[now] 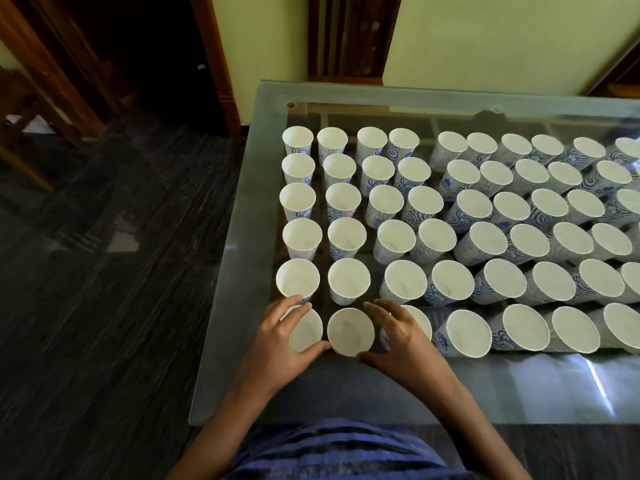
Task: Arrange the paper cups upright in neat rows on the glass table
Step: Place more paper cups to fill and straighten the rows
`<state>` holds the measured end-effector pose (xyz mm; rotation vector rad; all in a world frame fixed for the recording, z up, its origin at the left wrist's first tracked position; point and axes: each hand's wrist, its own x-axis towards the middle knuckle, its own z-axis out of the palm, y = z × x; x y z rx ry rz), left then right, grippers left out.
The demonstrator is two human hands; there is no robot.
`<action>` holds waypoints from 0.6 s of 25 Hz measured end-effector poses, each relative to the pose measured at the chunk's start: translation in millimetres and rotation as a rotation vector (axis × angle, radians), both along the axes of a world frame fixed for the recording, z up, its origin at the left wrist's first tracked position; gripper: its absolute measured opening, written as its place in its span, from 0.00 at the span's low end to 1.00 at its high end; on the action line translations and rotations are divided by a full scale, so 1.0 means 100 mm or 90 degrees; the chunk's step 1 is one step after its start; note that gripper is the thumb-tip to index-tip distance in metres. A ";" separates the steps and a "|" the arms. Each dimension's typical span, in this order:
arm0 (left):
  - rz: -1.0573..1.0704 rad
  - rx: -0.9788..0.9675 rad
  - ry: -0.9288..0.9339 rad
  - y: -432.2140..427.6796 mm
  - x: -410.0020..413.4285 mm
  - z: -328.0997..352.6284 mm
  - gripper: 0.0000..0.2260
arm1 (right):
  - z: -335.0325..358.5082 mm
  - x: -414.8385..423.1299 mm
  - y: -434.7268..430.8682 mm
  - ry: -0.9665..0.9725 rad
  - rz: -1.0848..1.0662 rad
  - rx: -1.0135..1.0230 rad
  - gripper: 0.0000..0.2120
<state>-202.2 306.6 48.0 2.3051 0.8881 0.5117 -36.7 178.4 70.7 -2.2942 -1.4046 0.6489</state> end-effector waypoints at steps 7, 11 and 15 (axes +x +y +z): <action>-0.159 -0.004 0.102 -0.09 0.35 -0.04 0.33 | -0.02 0.22 -0.30 -0.024 -0.091 -0.023 0.38; -0.183 -0.009 0.120 -0.10 0.42 -0.09 0.33 | -0.05 0.26 -0.30 -0.030 -0.102 -0.015 0.36; -0.184 -0.017 0.119 -0.11 0.42 -0.10 0.32 | -0.07 0.27 -0.29 -0.050 -0.084 -0.008 0.34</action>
